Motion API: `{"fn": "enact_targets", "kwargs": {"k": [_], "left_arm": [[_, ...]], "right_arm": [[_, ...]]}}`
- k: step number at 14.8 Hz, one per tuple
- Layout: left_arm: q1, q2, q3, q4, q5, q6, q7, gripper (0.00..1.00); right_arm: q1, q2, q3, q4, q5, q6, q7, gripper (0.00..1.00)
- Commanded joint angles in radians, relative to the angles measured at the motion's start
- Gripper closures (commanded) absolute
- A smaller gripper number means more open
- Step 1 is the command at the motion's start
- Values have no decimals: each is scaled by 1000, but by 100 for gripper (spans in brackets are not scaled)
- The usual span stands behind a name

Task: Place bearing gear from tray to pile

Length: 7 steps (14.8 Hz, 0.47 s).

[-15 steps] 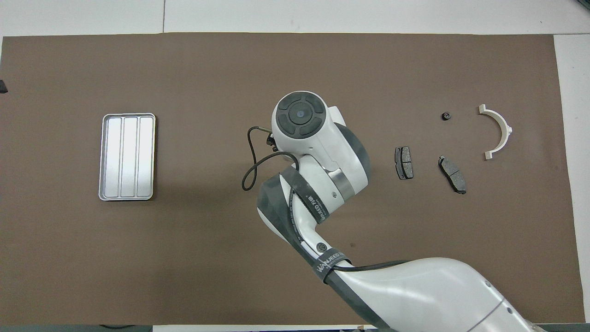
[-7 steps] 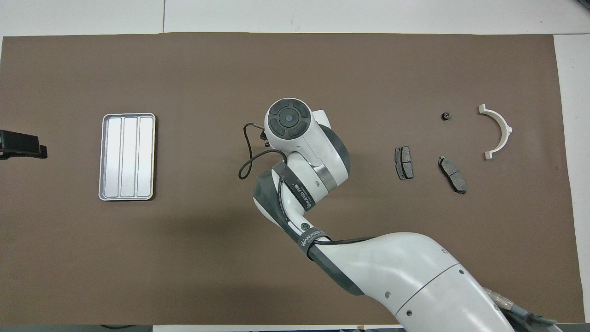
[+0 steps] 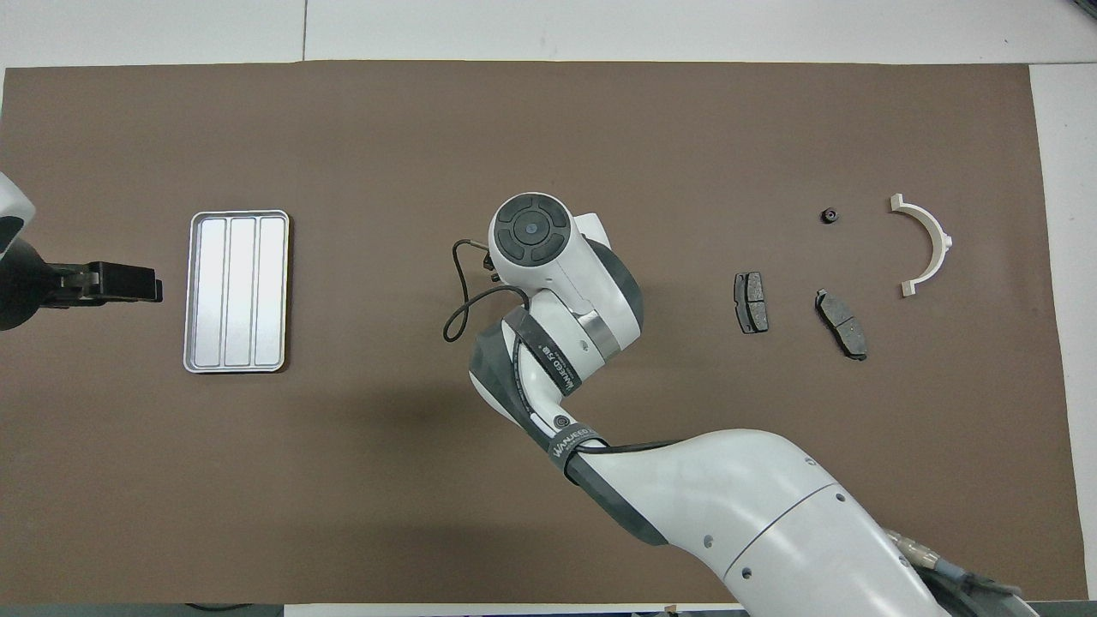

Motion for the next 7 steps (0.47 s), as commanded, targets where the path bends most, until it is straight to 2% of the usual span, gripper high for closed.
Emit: {"fn": "enact_targets", "kwargs": {"k": [1,3,5,6,7], "left_arm": [[1,-62,11,-78,4,66,18,0],[6,-33,14,-44,4,62,15,0],[6,-27,17,-32,4,40,13,0],[7,-27,19,-32,4,37,13,0],[7,-27,20,-33,4,37,12,0]], "right_arm": [[-7,-4,4,-46,21,50,-49,0],[-1,-4,4,-54,21,53,-49,3],[-7,-4,4,-45,20,35,-49,15],[-10,-4,4,-41,20,34,-51,27],[-13,-3,4,-37,21,27,-51,47]]}}
